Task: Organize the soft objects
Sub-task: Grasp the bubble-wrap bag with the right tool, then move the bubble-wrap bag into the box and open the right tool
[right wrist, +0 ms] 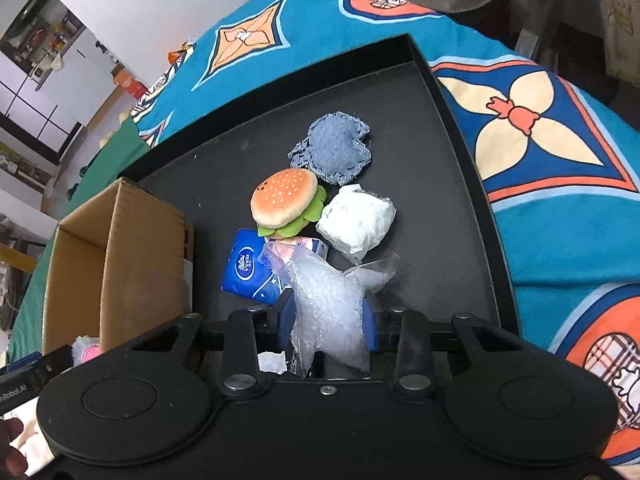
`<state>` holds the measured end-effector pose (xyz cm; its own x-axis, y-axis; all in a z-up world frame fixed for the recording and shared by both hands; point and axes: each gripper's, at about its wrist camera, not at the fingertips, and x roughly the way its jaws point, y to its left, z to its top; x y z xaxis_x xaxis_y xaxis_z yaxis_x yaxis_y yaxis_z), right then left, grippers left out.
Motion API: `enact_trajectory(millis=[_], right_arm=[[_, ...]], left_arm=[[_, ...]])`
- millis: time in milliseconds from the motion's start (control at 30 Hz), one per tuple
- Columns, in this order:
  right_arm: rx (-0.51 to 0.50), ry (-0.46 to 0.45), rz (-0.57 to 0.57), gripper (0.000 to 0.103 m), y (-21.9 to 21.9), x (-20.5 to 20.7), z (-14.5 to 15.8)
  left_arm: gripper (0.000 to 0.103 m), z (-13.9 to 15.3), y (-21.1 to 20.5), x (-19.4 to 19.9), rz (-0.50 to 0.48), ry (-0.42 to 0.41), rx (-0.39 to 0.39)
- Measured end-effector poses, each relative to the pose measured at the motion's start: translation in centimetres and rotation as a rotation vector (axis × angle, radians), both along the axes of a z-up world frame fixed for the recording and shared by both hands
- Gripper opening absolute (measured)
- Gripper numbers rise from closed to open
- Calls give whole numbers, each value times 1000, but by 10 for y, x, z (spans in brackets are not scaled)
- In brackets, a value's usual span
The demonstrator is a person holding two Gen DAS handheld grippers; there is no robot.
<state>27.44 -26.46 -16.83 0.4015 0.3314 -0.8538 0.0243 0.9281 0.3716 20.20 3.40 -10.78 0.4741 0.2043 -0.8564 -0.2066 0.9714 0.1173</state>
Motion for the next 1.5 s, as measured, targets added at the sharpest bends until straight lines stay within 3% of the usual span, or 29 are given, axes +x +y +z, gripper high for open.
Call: enact_trajectory(millis=[933,1300,1500], right_arm=[[21,-185,62,32,25,-18,56],[33,-311,146,32,45,-24,77],[48,-337,203,32,62,-23,82]], left_arm=[[77,4,23,-15,49,-22,-11],[74,5,27,-19,52,-46,-48],[69,4,34,-22,61,-65,-63]])
